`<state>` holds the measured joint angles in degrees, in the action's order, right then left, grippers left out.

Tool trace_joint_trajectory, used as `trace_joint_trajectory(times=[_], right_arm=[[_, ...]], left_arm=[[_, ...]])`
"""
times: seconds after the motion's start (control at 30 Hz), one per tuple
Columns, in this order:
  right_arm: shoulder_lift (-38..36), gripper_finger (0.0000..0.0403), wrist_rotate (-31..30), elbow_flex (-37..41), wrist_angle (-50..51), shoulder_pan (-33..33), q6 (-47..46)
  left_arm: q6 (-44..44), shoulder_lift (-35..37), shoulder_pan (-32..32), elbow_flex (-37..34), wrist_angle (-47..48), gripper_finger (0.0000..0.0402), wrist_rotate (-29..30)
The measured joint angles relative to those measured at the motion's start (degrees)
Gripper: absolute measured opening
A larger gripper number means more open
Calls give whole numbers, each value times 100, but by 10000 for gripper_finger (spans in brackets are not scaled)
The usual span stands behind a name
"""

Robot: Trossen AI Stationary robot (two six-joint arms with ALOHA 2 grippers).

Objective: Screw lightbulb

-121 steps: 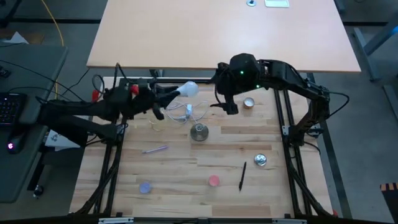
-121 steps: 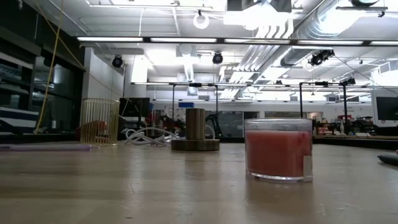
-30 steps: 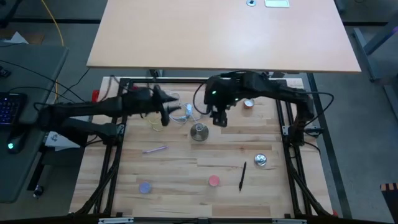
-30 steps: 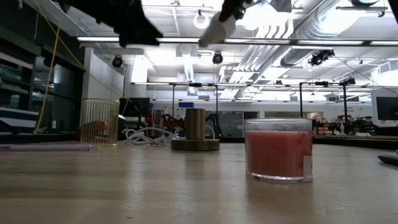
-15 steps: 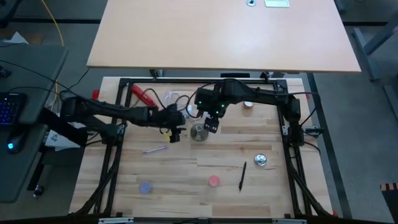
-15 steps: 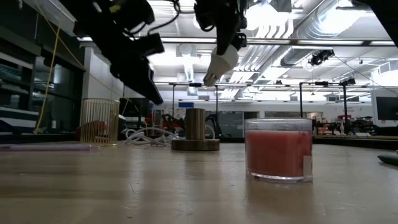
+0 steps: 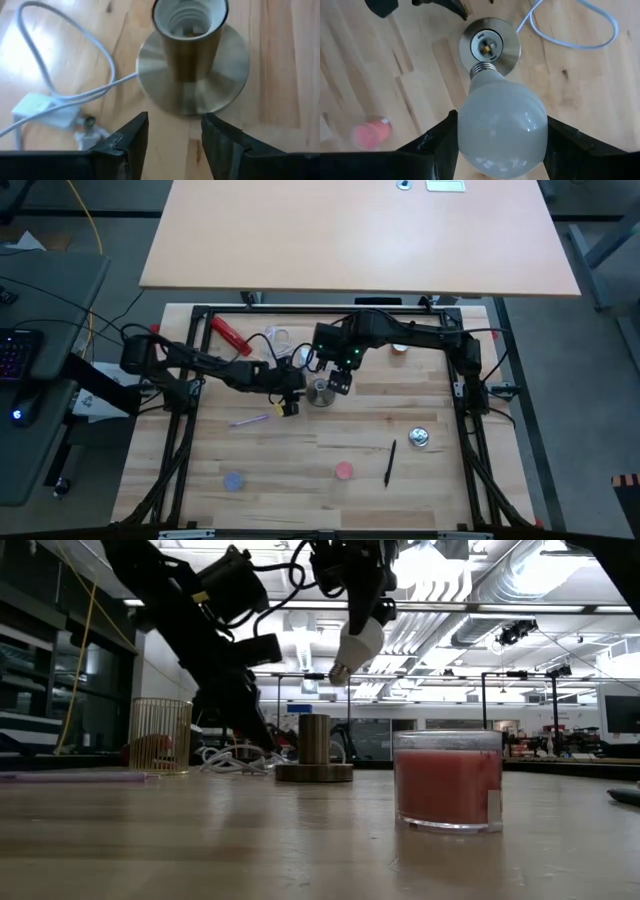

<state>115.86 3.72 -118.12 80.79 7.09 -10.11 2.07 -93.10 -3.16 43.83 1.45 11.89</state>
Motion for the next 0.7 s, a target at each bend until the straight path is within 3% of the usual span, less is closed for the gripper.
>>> trace_joint_trajectory(times=[0.13,0.3,0.7], right_arm=[[-166,220,-284,0,119,0,249],[-472,220,-472,-13,118,42,260],[-571,220,-458,-11,374,35,264]], left_arm=[[-8,-230,3,2,35,109,-29],[-36,-274,3,-7,329,15,194],[-80,-876,110,164,-231,1,88]])
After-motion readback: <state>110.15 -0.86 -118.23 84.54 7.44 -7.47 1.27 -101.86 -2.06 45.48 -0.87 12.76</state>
